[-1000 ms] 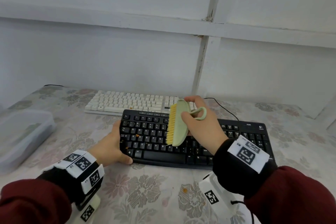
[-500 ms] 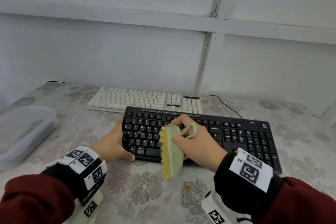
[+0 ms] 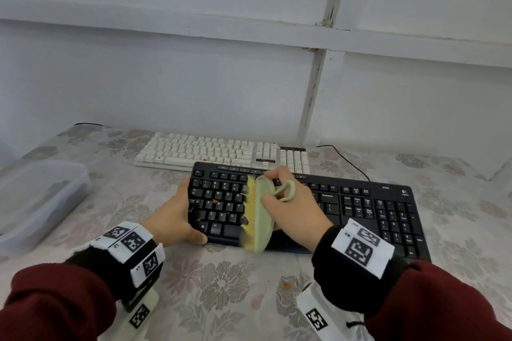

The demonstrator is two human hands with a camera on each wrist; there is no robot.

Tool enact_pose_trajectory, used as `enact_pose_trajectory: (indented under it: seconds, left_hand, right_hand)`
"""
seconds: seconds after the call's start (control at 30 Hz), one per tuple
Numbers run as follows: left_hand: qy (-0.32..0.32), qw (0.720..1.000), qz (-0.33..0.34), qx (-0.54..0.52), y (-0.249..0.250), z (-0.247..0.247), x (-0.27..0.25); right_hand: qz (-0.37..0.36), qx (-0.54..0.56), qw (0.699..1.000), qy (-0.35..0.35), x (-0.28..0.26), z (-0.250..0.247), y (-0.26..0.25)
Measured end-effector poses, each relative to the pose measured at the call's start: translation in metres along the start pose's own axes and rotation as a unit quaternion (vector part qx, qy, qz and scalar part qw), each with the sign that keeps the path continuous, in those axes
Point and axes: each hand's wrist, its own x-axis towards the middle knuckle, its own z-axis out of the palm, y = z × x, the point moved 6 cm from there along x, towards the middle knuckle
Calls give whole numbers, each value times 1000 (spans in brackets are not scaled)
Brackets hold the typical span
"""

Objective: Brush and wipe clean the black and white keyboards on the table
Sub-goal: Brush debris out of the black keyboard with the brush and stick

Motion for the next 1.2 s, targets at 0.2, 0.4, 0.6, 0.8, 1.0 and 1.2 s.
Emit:
enact_pose_trajectory:
  seconds: [0.2,0.4,0.6,0.8,1.0,1.2]
  left_hand:
    - [1,1000,1,-4,-4,0,1]
    - [-1,1000,0,-5,-3,0,2]
    - [4,1000,2,3,-3,0,1]
    - [2,1000,2,5,-3,1,1]
    - [2,1000,-2,3,0,1,0]
    - [8,1000,-7,1,-1,0,0]
  right_hand:
    - [30,18,997,-65,-16,-4,-2]
    - [-18,85,994,67,8,-40,-21]
    - [-45,16,992,120,27,-38,-22]
    - [-67,-10,991,112,27,-28,-17]
    - [-48,-17,998,37,12,-12,-12]
    - [17,-21,995,-93,-12,8,-3]
